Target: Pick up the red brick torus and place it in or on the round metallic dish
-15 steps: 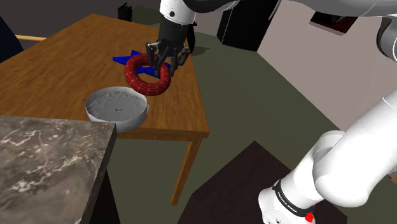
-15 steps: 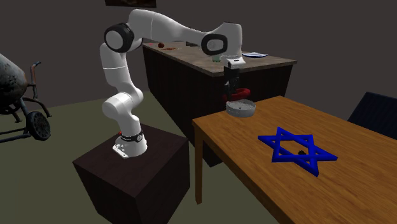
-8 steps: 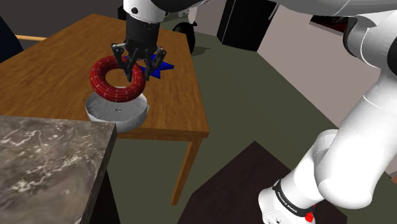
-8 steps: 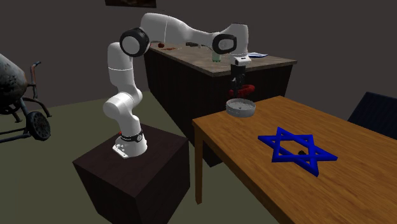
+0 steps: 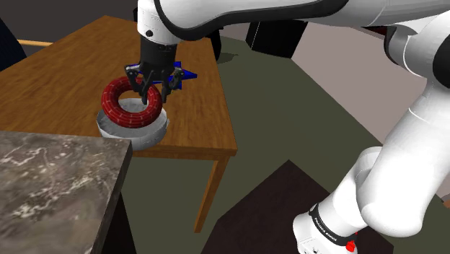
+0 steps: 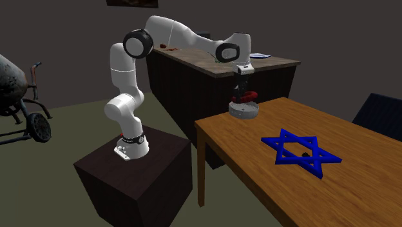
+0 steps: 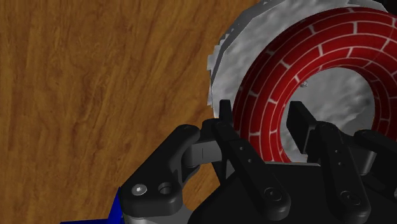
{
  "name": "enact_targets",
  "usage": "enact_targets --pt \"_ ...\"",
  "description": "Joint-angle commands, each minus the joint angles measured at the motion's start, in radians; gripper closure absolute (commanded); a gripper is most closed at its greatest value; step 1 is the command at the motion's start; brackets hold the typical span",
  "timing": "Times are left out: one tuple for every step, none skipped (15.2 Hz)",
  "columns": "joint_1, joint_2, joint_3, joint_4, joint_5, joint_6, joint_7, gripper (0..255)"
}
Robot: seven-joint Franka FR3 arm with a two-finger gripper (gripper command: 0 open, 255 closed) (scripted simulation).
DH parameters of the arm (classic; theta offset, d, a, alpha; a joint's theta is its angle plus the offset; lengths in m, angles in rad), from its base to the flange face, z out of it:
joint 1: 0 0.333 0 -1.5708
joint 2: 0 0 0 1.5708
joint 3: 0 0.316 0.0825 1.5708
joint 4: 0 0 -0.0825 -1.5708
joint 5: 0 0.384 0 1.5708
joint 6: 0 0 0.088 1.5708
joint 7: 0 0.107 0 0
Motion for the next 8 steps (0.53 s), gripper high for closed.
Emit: enact_targets --pt "0.000 0.007 -0.001 -0.021 -0.003 0.029 0.001 255" --pt "0.000 0.010 -0.001 -0.032 -0.004 0.042 0.001 255" --pt "0.000 0.012 -0.001 -0.042 -0.005 0.055 0.002 255" --pt "0.000 0.015 -0.002 -0.052 -0.006 0.067 0.003 255" --pt "0.000 0.019 -0.002 -0.062 -0.008 0.081 0.004 255" --pt "0.000 0.019 -0.002 -0.062 -0.008 0.081 0.004 255" --pt "0.000 0.019 -0.002 -0.062 -0.008 0.081 0.004 255" --pt "0.000 0.019 -0.002 -0.062 -0.008 0.081 0.004 255"
